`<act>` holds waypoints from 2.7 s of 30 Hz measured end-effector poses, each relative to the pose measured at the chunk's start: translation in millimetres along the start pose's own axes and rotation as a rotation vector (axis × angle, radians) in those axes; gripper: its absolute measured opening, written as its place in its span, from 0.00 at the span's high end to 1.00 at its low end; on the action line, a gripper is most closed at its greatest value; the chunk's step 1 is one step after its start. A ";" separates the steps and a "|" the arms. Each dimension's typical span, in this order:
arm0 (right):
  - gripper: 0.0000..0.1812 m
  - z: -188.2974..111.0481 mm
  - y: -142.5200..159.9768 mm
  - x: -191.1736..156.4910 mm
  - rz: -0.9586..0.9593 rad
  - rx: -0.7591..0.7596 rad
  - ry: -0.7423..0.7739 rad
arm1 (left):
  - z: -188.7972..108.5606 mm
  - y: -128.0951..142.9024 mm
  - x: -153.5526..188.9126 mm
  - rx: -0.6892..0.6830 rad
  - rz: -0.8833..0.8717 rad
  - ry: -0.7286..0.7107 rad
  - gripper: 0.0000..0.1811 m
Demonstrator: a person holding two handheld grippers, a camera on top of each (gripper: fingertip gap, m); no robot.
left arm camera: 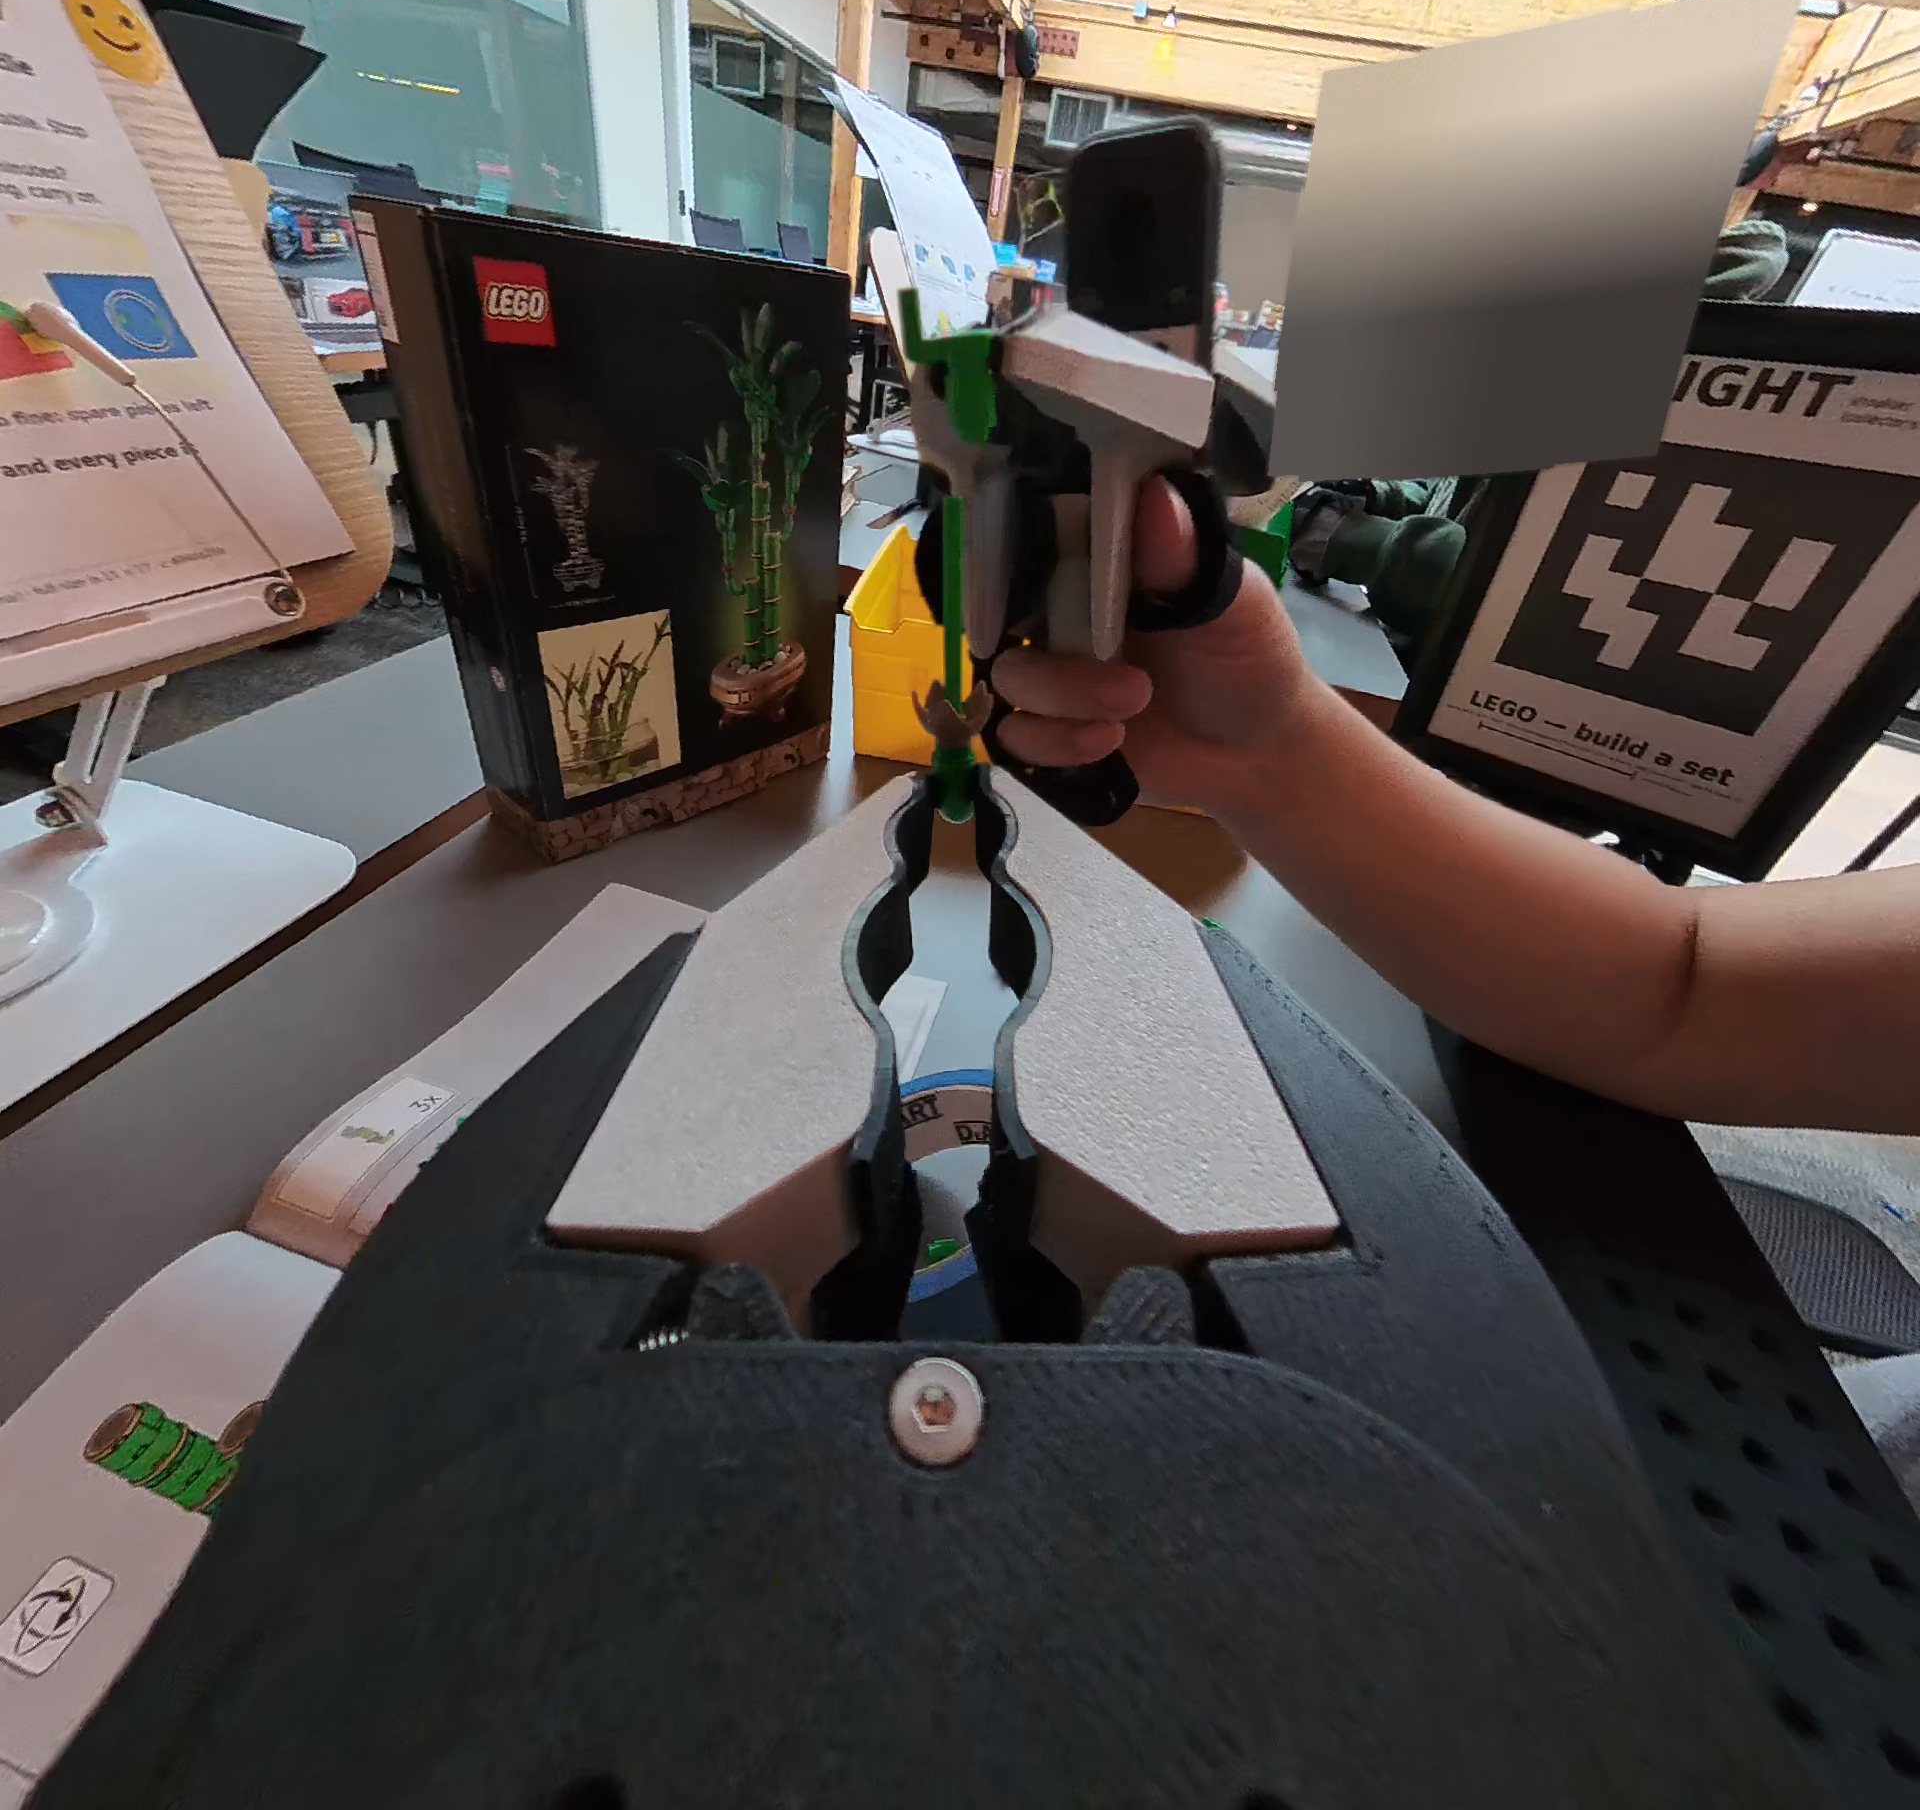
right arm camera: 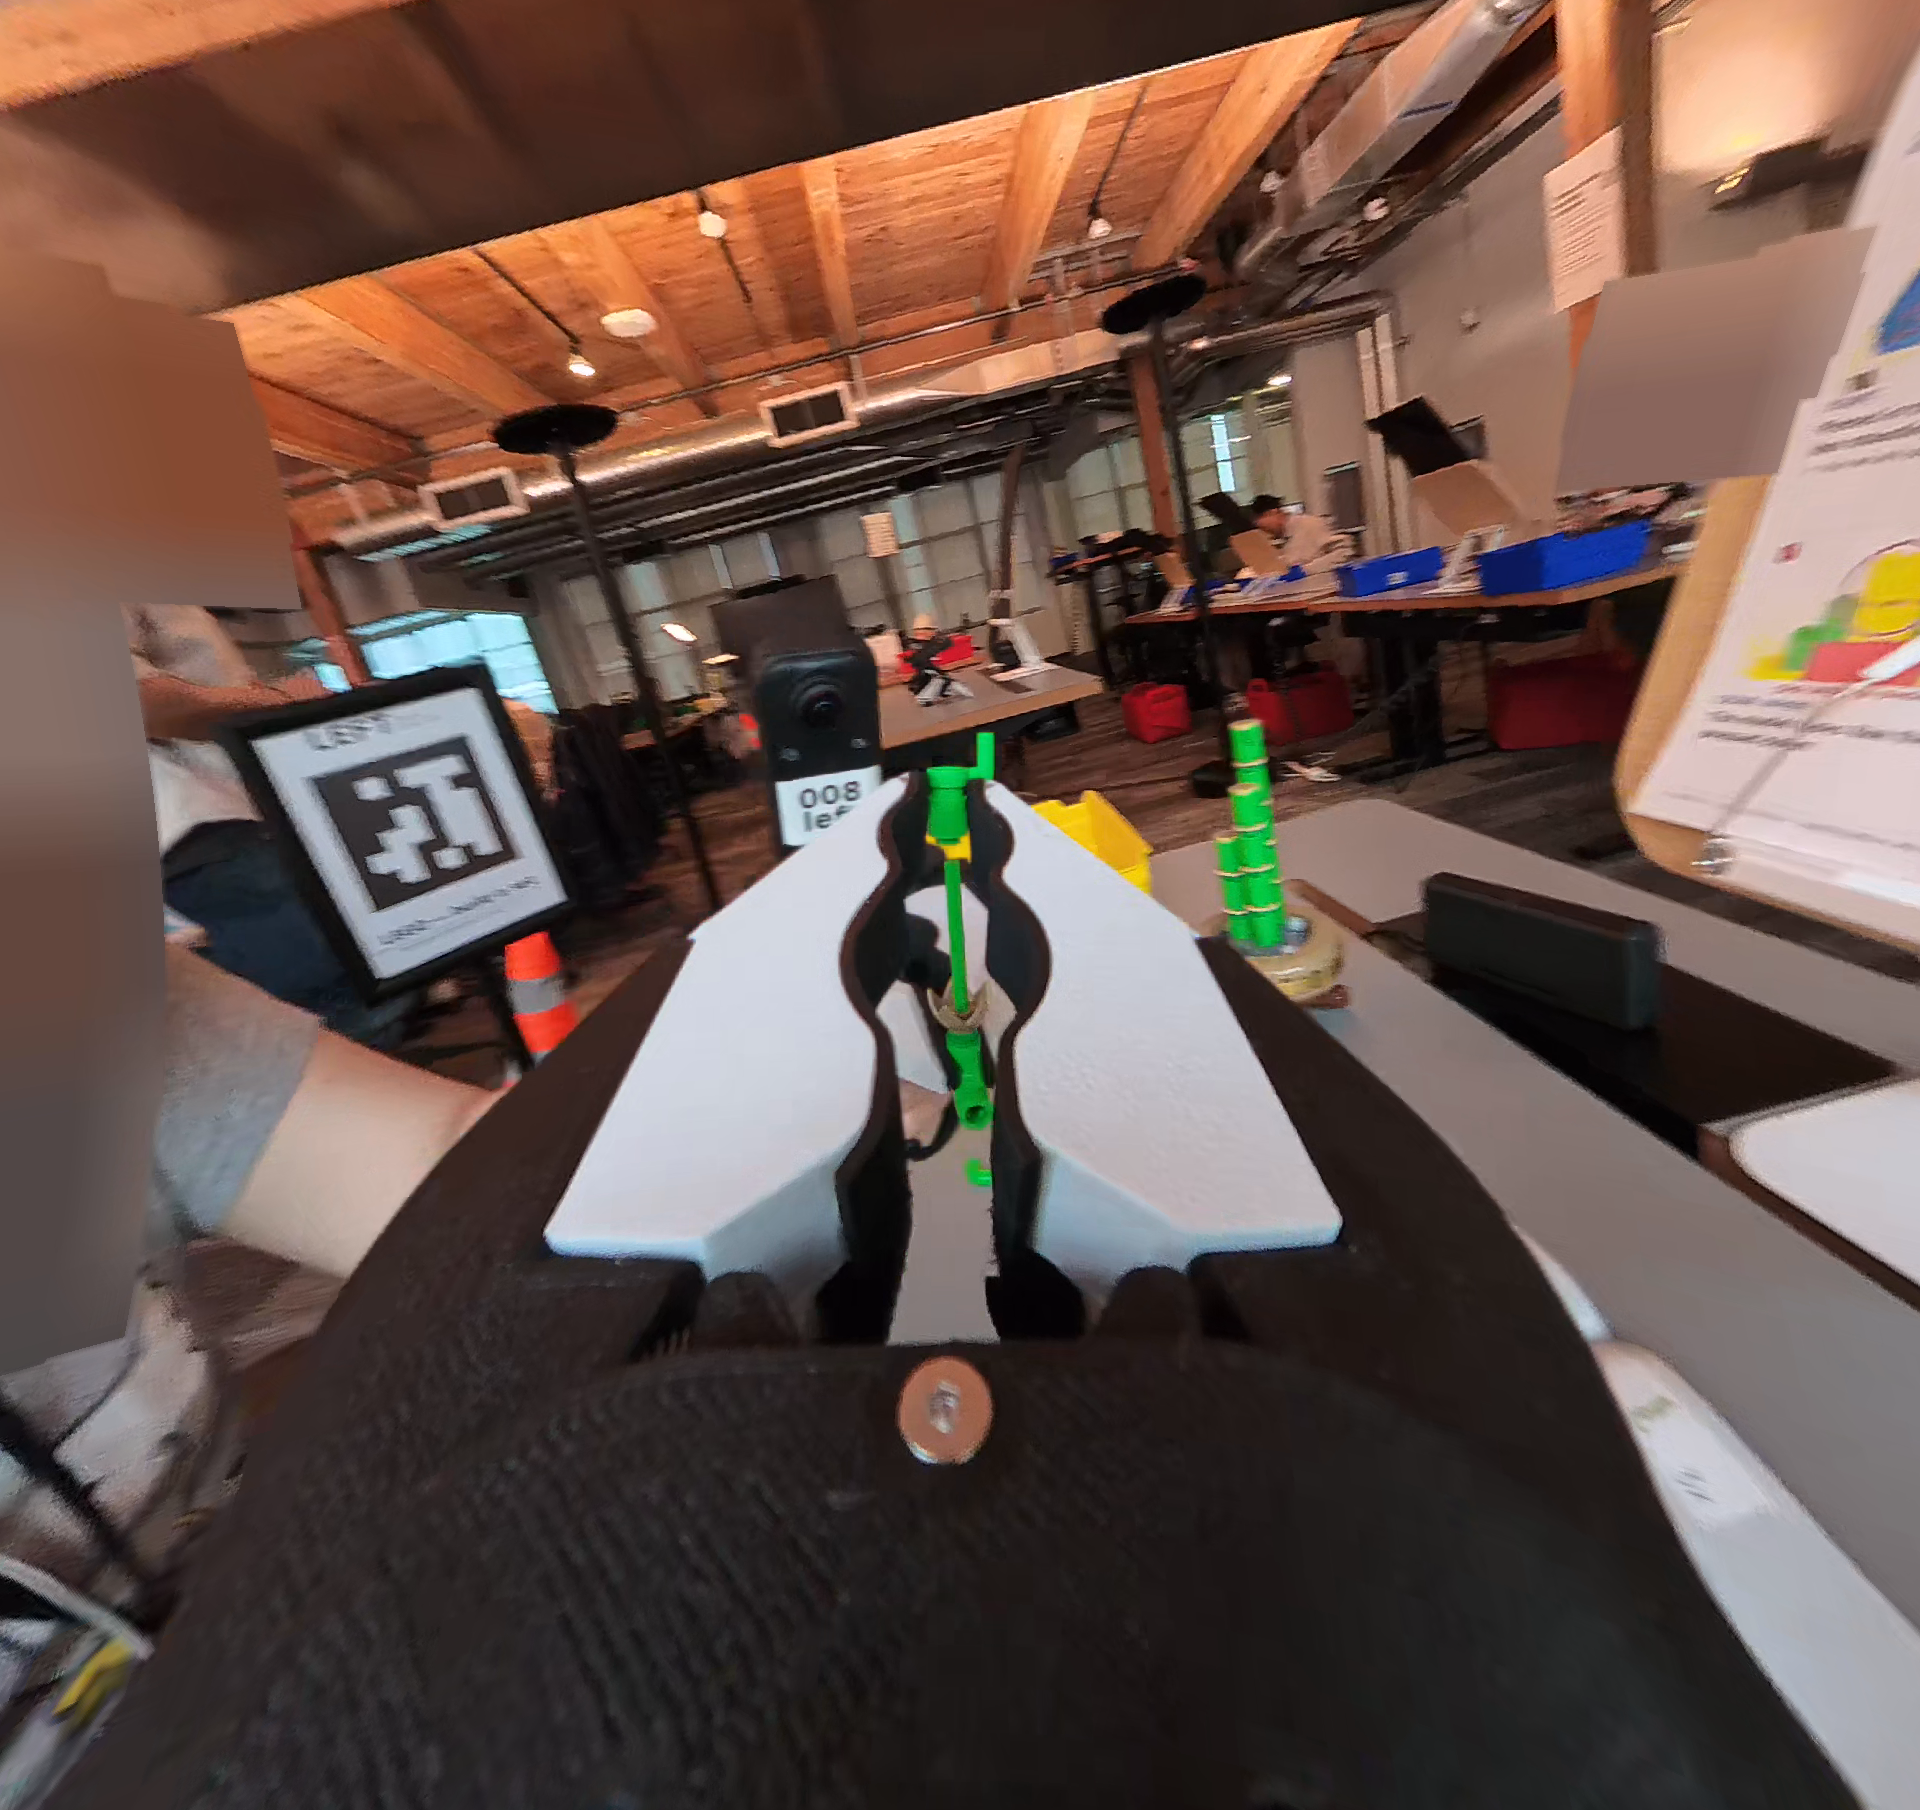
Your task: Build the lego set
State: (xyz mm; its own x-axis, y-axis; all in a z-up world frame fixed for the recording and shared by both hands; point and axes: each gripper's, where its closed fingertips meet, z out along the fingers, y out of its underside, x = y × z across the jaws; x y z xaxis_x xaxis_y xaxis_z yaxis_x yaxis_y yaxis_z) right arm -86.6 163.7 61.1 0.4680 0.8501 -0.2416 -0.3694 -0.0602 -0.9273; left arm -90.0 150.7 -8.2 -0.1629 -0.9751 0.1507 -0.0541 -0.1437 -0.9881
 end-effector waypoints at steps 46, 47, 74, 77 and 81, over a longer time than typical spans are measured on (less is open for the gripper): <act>0.97 2.9 2.4 4.1 -0.135 -0.069 0.102 | -5.1 -3.6 -4.8 0.017 -0.004 -0.012 0.97; 0.97 3.1 2.6 3.8 -0.135 -0.069 0.101 | -5.2 -3.6 -4.6 0.016 -0.004 -0.011 0.97; 0.98 -133.9 -145.0 -47.0 -0.430 0.148 0.419 | -35.1 -25.3 -17.3 0.067 0.021 -0.049 0.97; 0.98 -133.6 -144.4 -46.7 -0.437 0.140 0.426 | -31.6 -22.6 -15.3 0.059 0.019 -0.040 0.97; 0.98 -127.4 -140.6 -46.4 -0.444 0.116 0.422 | -24.5 -17.8 -9.8 0.043 0.017 -0.017 0.97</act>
State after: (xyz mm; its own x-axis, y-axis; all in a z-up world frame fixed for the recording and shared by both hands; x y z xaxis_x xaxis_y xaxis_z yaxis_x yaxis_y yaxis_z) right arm 46.0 66.1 166.3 0.8653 0.4992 0.0458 -0.1404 0.3290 -0.9338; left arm -111.6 166.9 8.7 -0.1464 -0.9801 0.1342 -0.0090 -0.1343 -0.9909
